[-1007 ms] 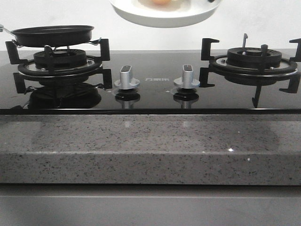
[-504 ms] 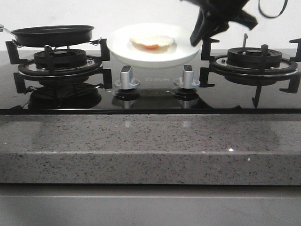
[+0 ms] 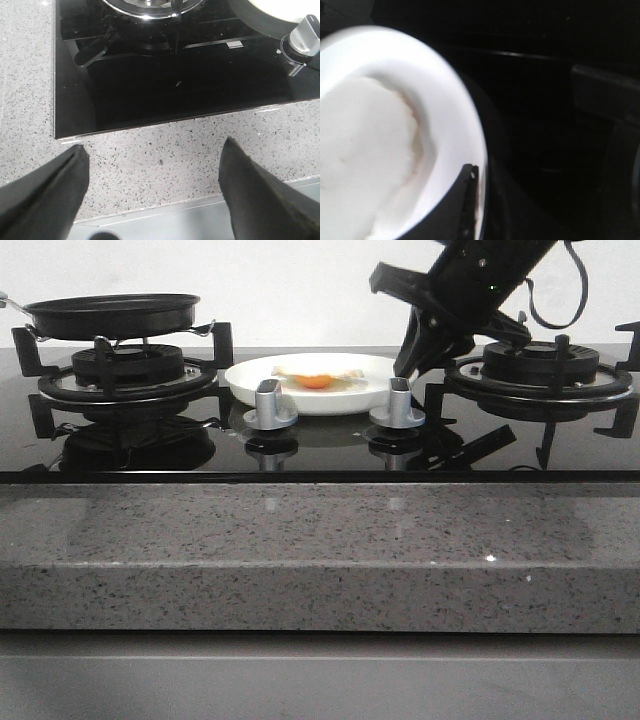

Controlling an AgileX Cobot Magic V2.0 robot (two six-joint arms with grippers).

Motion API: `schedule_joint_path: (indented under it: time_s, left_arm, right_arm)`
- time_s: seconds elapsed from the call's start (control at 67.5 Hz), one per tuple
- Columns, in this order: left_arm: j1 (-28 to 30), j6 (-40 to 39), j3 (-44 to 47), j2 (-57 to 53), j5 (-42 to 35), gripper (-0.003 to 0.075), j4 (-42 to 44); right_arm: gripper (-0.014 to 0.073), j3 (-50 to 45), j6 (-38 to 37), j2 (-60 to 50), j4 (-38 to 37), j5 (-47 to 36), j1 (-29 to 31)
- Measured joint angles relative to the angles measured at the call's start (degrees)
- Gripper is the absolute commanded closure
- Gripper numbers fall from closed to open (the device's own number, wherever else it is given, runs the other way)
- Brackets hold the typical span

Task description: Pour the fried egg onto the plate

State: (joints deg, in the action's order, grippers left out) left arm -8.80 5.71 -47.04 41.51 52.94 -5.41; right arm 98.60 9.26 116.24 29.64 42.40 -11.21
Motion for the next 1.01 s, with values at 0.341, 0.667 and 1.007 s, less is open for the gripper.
schedule_joint_path:
  time_s: [0.341, 0.667, 1.007]
  left_arm:
    - [0.0, 0.0, 0.0, 0.0, 0.0, 0.0185, 0.0]
    - [0.0, 0.0, 0.0, 0.0, 0.0, 0.0185, 0.0]
    - [0.0, 0.0, 0.0, 0.0, -0.7, 0.0185, 0.0]
  right_arm:
    - [0.0273, 0.0, 0.0, -2.4, -1.1, 0.4, 0.0]
    - [0.0274, -8.4, 0.0, -21.2, -9.5, 1.1, -2.3]
    - [0.0274, -34.4, 0.0, -46.6, -14.9, 1.2, -3.5]
